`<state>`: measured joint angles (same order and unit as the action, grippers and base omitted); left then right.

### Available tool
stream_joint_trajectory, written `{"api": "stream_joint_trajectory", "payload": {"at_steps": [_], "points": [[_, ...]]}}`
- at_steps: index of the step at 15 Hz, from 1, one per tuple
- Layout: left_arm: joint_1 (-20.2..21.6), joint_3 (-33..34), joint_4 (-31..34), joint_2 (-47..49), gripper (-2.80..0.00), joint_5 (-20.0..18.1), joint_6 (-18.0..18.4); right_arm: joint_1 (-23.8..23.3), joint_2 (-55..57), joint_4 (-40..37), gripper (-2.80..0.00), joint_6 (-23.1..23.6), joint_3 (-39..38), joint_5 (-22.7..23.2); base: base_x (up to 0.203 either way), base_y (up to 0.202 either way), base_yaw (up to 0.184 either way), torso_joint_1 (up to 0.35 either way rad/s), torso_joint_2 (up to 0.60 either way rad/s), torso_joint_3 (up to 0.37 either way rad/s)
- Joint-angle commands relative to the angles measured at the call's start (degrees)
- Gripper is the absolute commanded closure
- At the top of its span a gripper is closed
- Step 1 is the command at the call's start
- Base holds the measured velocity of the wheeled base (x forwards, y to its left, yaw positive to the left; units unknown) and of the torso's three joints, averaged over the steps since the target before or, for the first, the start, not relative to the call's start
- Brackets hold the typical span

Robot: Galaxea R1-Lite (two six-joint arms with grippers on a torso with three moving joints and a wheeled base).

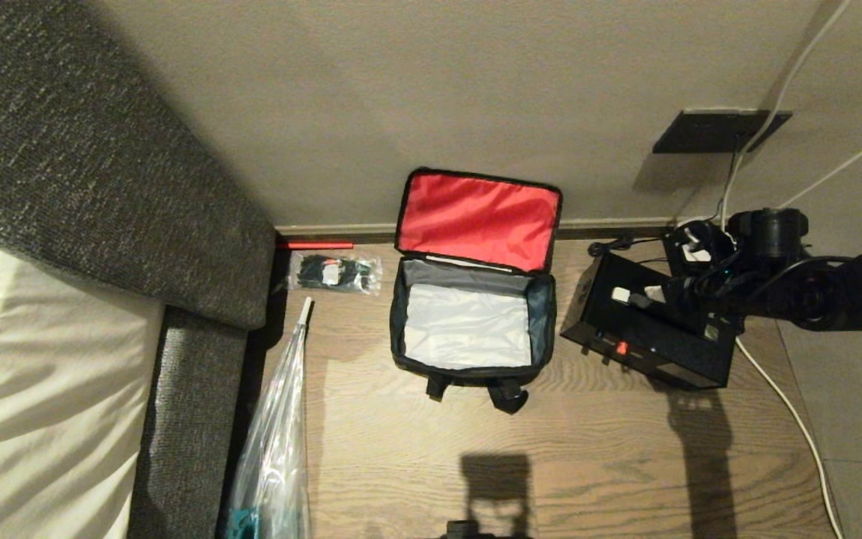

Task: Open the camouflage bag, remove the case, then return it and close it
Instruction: Grip the handle again

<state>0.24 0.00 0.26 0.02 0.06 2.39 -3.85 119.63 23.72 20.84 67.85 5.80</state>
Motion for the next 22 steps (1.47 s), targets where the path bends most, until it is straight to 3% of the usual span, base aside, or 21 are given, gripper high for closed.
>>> {"api": "stream_joint_trajectory", "payload": {"at_steps": [1, 3, 5, 6, 10, 11, 17, 22], "points": [[0.0, 0.2, 0.0, -0.1, 0.00, 0.0, 0.1, 0.2, 1.8, 3.5, -2.80, 9.4, -2.4, -3.4, 0.000, 0.000, 0.000, 0.000, 0.00, 0.000], [0.0, 0.1, 0.0, -0.1, 0.00, 0.0, 0.1, 0.2, 2.7, 11.9, -2.80, 13.2, -5.1, -6.1, 0.000, 0.000, 0.000, 0.000, 0.00, 0.000], [0.0, 0.1, 0.0, -0.1, 0.00, 0.0, 0.0, 0.1, 2.7, 14.4, -2.80, 14.6, -6.3, -7.7, 0.000, 0.000, 0.000, 0.000, 0.00, 0.000], [0.0, 0.1, 0.0, -0.1, 0.00, 0.0, 0.1, 0.1, 1.9, 18.8, -2.80, 19.0, -8.5, -11.5, 0.000, 0.000, 0.000, 0.000, 0.00, 0.000], [0.0, 0.1, 0.0, 0.0, 0.00, 0.0, 0.1, 0.8, 1.3, 50.3, -2.80, 51.3, -28.2, -28.1, 0.000, 0.000, 0.000, 0.000, 0.00, 0.000], [0.0, 0.1, 0.0, -0.1, 0.00, 0.0, 0.1, 1.4, 2.8, 53.9, -2.80, 55.2, -30.7, -30.4, 0.000, 0.000, 0.000, 0.000, 0.00, 0.000], [0.0, 0.1, 0.0, -0.1, 0.00, 0.0, 0.1, 4.5, 9.6, 62.1, -2.80, 56.9, -31.3, -34.8, 0.000, 0.000, 0.000, 0.000, 0.00, 0.000], [0.0, 0.1, 0.0, -0.1, 0.00, 0.0, 0.1, 4.9, 16.0, 63.9, -2.80, 56.7, -23.8, -36.3, 0.000, 0.000, 0.000, 0.000, 0.00, 0.000]]}}
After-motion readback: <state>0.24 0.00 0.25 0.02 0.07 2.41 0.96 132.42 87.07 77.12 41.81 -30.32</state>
